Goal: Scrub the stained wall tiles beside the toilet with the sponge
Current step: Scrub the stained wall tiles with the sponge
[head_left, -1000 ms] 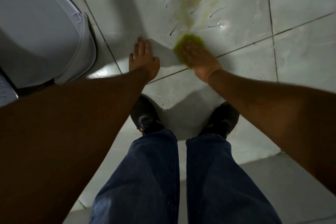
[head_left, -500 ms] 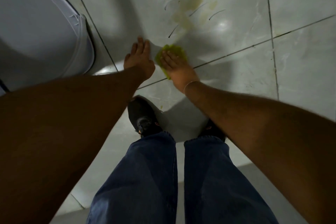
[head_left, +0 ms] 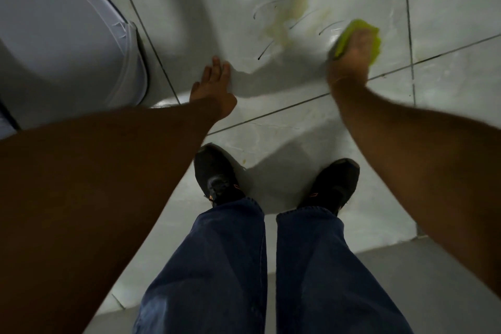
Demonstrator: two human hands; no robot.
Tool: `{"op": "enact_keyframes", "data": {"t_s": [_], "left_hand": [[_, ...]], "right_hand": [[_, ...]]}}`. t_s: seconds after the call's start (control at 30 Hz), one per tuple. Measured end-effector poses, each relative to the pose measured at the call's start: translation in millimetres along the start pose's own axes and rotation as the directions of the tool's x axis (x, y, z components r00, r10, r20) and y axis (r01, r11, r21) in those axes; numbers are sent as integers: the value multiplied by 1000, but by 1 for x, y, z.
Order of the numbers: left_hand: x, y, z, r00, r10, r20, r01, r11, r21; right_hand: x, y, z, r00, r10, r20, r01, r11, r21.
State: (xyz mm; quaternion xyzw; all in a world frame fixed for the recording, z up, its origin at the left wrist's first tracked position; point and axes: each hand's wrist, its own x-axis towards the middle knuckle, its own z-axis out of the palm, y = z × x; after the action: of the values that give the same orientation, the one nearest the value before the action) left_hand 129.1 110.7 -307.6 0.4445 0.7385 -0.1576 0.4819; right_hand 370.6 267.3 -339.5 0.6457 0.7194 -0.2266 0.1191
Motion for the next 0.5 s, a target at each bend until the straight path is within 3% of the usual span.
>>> {"op": "enact_keyframes", "data": {"t_s": [0.07,0.1,0.13,0.2,0.27,0.33,0.37,0.4,0.5], "left_hand": [[-1,2,4,1000,-6,-17,6,1000,23],[0,3,6,1000,-6,-21,7,999,35],[0,4,8,1000,-6,-25,7,999,46],[1,2,8,999,-14,-30,16,998,63],[1,1,9,999,-21,-32,24,997,71],[1,0,13,999,-22,-41,24,998,61],[1,0,15,999,-19,-50,21,998,53],[1,-1,17,998,-15,-58,17,999,48],[1,0,21,997,-19,-75,23,999,48]], "right_hand": [[-17,-20,6,993,-112,-33,110,992,-56],[-31,-35,15,964,-264,-3,262,957,-126],[-47,-49,28,893,-442,90,450,880,-148],[-86,-69,48,721,-599,347,679,712,-181],[-103,-63,55,606,-660,445,772,623,-127],[-91,-53,50,566,-702,433,809,575,-125],[-82,-49,47,572,-714,405,813,558,-166],[-70,-44,42,625,-688,369,777,590,-218],[-26,-28,15,896,-423,137,445,860,-249]]}}
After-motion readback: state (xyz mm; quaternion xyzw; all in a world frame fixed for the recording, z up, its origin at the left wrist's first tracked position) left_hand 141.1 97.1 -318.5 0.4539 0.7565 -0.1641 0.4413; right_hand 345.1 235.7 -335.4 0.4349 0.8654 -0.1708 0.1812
